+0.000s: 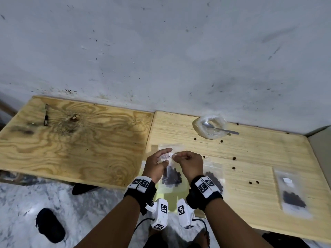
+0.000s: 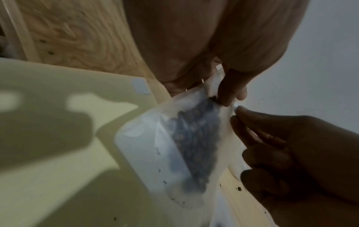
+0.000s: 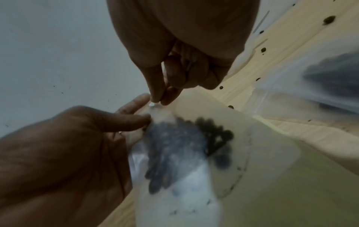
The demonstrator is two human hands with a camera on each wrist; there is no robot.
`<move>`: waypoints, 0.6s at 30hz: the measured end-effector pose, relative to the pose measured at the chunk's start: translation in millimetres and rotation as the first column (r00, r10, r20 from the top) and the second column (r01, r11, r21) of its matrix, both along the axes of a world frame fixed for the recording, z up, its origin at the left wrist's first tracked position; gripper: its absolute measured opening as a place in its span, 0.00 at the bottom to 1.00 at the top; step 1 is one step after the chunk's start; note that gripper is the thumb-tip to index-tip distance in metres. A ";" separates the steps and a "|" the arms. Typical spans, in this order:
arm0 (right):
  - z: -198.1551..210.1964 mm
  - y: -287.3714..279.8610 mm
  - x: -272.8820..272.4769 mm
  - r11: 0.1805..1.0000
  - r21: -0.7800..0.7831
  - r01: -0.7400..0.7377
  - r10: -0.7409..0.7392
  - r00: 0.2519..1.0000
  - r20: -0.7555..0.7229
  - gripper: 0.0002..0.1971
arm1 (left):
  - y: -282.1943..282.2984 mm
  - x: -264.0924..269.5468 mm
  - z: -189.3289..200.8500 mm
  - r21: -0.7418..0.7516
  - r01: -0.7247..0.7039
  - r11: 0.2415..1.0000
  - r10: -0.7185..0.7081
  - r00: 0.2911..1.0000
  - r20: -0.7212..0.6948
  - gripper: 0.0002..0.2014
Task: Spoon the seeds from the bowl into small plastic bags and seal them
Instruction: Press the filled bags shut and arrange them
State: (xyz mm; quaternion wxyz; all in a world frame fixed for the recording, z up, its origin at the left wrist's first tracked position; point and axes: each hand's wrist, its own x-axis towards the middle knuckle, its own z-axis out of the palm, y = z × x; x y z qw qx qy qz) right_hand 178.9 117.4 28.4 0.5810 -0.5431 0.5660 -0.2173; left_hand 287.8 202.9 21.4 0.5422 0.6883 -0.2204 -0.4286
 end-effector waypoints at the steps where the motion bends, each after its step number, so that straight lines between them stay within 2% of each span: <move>1: -1.1 0.8 -0.5 1.000 -0.015 0.006 -0.006 1.000 -0.015 0.05 | 0.3 -1.5 -0.3 -0.009 0.014 1.000 -0.014 1.000 0.002 0.26; 5: -1.5 5.7 -5.4 0.995 -0.100 -0.031 0.020 0.994 -0.107 0.06 | 2.1 -7.5 -2.1 -0.046 0.022 0.999 -0.023 0.999 -0.027 0.27; 9: 0.8 6.0 -10.2 0.970 -0.226 -0.093 0.045 0.977 -0.209 0.11 | 0.7 -8.8 -4.5 -0.054 -0.048 0.997 0.045 0.997 -0.060 0.17; 11: 1.7 4.0 -13.1 0.974 -0.215 -0.076 0.035 0.982 -0.186 0.16 | -0.4 -9.2 -4.6 -0.056 -0.079 0.995 0.078 0.997 -0.022 0.13; 13: 0.8 1.3 -15.7 0.987 -0.149 -0.053 0.038 0.994 -0.101 0.17 | -2.0 -9.8 -4.5 -0.053 -0.087 0.995 0.089 0.996 0.029 0.12; 15: -1.6 -1.3 -18.4 0.994 -0.102 -0.036 0.034 0.999 -0.026 0.16 | -3.7 -9.7 -4.6 -0.053 -0.069 0.996 0.072 0.996 0.053 0.14; 18: -5.6 -4.7 -21.2 0.994 -0.113 -0.008 0.006 1.000 -0.023 0.14 | -4.9 -9.8 -4.0 -0.058 -0.042 0.997 0.046 0.997 0.067 0.15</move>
